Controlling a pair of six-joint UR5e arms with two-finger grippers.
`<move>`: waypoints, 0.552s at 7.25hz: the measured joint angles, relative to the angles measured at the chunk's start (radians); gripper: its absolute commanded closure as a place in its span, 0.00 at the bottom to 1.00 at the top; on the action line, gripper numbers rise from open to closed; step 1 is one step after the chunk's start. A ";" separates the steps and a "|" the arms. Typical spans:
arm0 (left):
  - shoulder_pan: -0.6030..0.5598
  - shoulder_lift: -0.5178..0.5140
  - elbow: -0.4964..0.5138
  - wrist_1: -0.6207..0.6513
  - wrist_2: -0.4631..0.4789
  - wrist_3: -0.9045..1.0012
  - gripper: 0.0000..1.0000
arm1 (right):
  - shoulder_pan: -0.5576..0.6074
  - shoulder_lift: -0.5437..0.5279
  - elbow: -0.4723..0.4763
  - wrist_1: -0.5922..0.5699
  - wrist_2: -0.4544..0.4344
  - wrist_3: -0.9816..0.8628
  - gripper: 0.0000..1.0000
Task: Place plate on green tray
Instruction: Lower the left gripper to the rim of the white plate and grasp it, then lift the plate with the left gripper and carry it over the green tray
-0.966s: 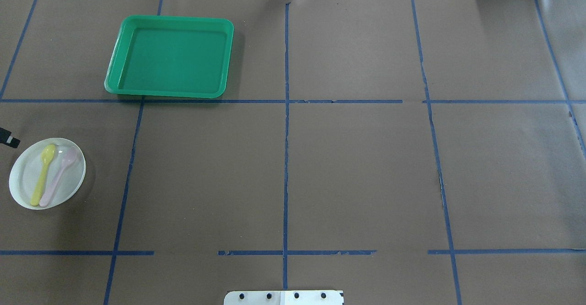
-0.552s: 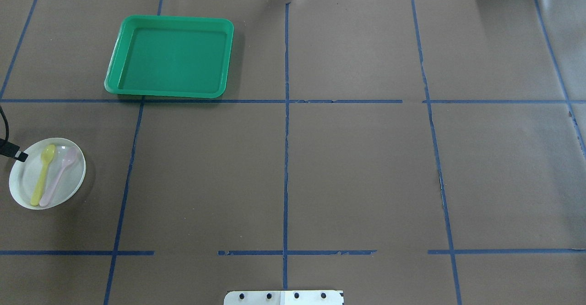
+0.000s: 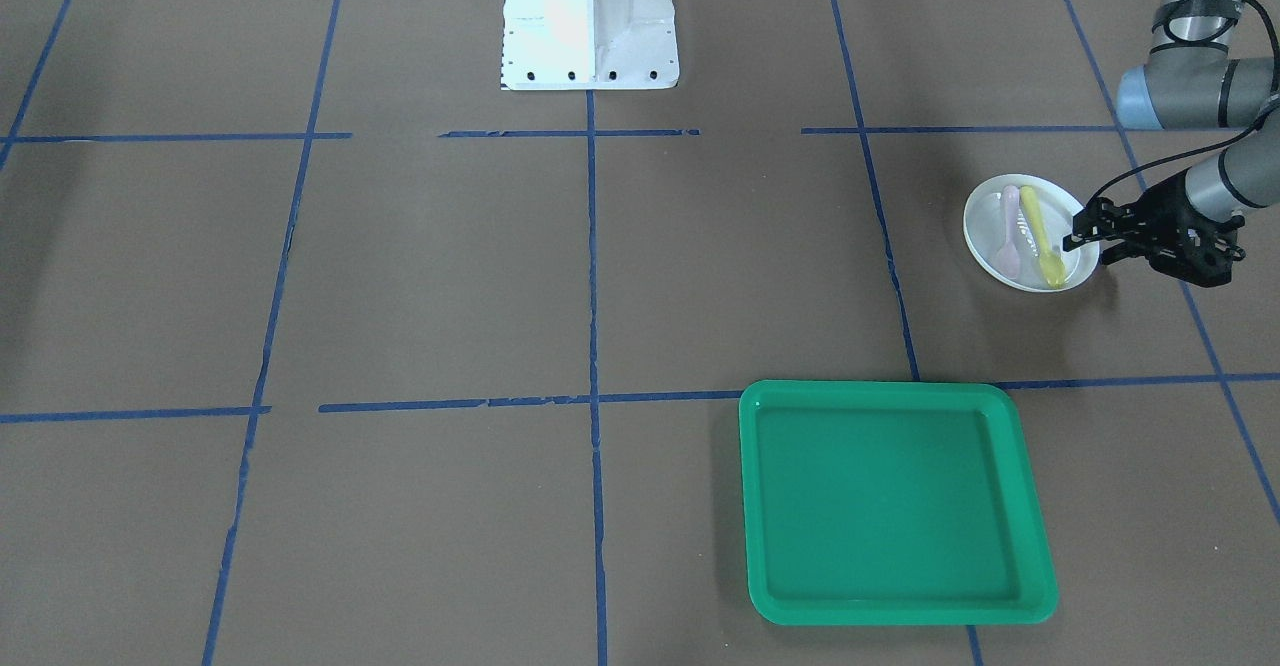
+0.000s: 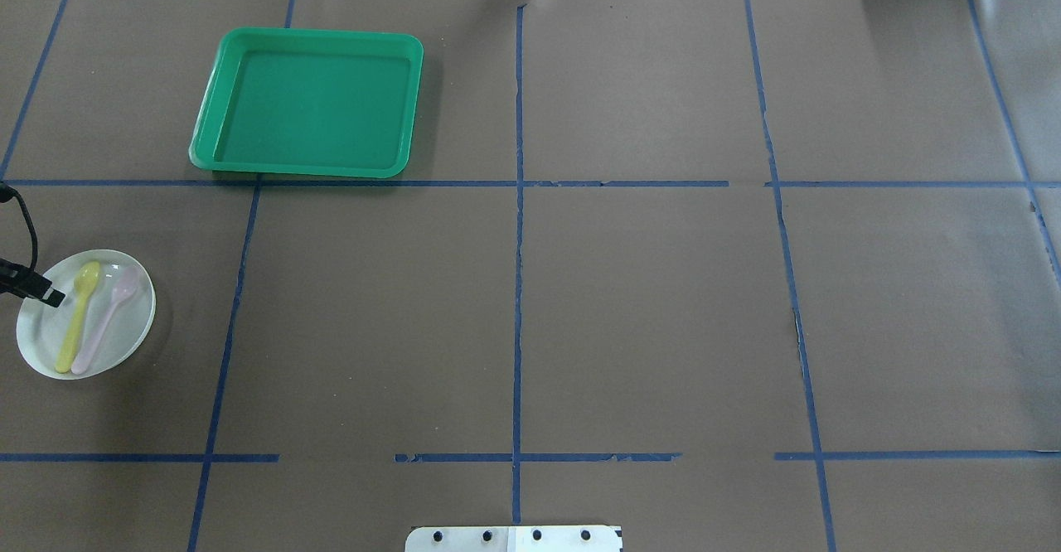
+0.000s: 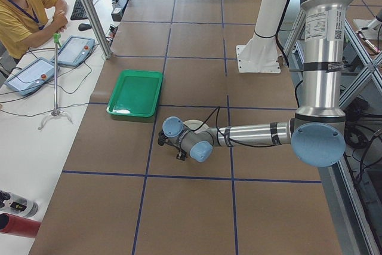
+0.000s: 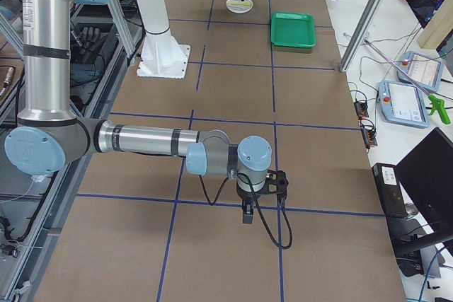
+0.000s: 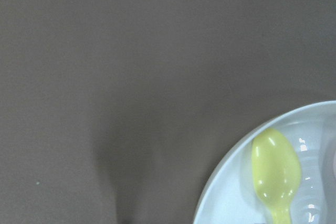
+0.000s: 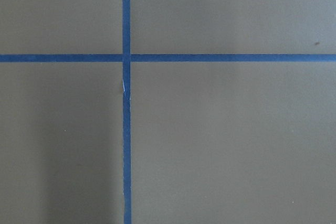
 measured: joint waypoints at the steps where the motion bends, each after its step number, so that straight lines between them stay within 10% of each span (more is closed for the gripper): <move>1: 0.003 0.001 -0.011 0.001 -0.001 -0.002 1.00 | 0.000 0.000 0.000 0.000 0.000 0.000 0.00; 4: -0.003 0.014 -0.044 0.005 -0.006 -0.007 1.00 | 0.000 0.000 0.000 0.000 0.000 0.000 0.00</move>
